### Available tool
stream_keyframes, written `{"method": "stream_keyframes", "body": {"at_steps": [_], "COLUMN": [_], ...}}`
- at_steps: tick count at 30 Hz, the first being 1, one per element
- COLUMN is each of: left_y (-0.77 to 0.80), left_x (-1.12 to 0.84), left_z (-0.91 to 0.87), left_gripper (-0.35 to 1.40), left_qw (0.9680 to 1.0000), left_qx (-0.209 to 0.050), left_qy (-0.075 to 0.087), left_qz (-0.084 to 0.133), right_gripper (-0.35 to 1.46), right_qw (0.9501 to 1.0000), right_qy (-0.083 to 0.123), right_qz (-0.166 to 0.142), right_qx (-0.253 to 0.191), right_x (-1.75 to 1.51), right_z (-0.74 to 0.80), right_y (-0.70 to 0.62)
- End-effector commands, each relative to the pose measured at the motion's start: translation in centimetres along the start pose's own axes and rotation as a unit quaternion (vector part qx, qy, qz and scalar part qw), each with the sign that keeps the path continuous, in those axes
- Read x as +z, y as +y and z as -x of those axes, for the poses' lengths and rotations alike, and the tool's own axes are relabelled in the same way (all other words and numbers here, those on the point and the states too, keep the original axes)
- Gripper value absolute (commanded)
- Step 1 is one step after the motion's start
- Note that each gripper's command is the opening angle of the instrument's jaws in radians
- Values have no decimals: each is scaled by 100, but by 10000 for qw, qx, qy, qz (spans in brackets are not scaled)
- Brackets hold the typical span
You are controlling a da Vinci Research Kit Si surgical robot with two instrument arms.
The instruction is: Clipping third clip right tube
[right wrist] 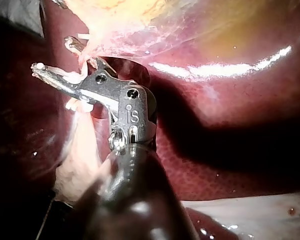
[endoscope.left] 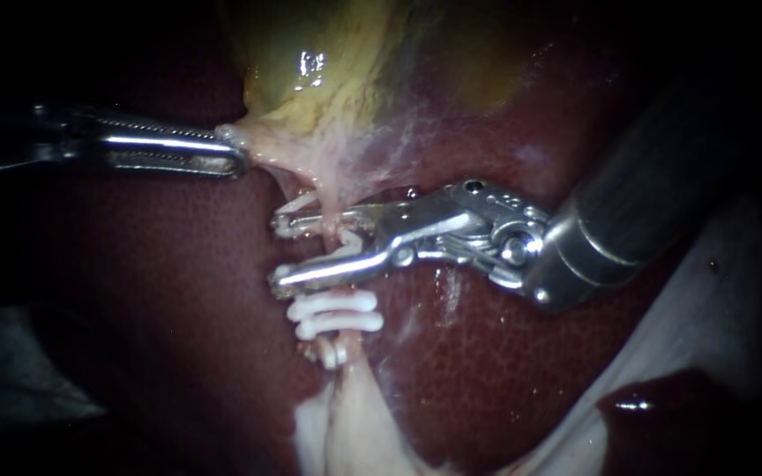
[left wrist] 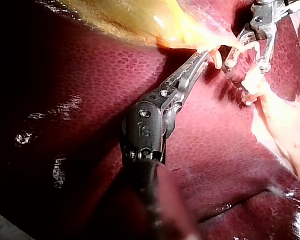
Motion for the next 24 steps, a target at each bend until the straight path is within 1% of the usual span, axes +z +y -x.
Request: {"method": "stream_keyframes", "body": {"at_steps": [1,5,9,11,14,15,16,17,18,19,24], "left_y": [0,0,0,0,0,0,0,0,0,0,0], "left_x": [0,0,0,0,0,0,0,0,0,0,0], "left_z": [0,0,0,0,0,0,0,0,0,0,0], "left_gripper": [-35,-35,-35,-35,-35,-35,-35,-35,-35,-35,-35], "left_qw": [10000,10000,10000,10000,10000,10000,10000,10000,10000,10000,10000], "left_qx": [0,0,0,0,0,0,0,0,0,0,0], "left_qy": [0,0,0,0,0,0,0,0,0,0,0], "left_qz": [0,0,0,0,0,0,0,0,0,0,0], "right_gripper": [43,36,21,6,-8,-13,-23,-28,-35,-35,-35], "right_qw": [10000,9999,9996,9996,9996,9995,9992,9989,9989,9985,9985], "right_qy": [-6,-2,2,5,5,5,9,9,7,6,-2], "right_qz": [-7,-7,8,17,12,13,27,29,27,29,12], "right_qx": [38,163,282,281,284,314,401,459,458,545,545], "right_x": [0,-2,-5,-7,-9,-9,-9,-10,-10,-11,-14], "right_z": [-2,-4,-3,-3,-4,-4,-3,-3,-2,-2,0], "right_y": [-2,-4,-5,-6,-6,-6,-6,-6,-6,-6,-6]}}
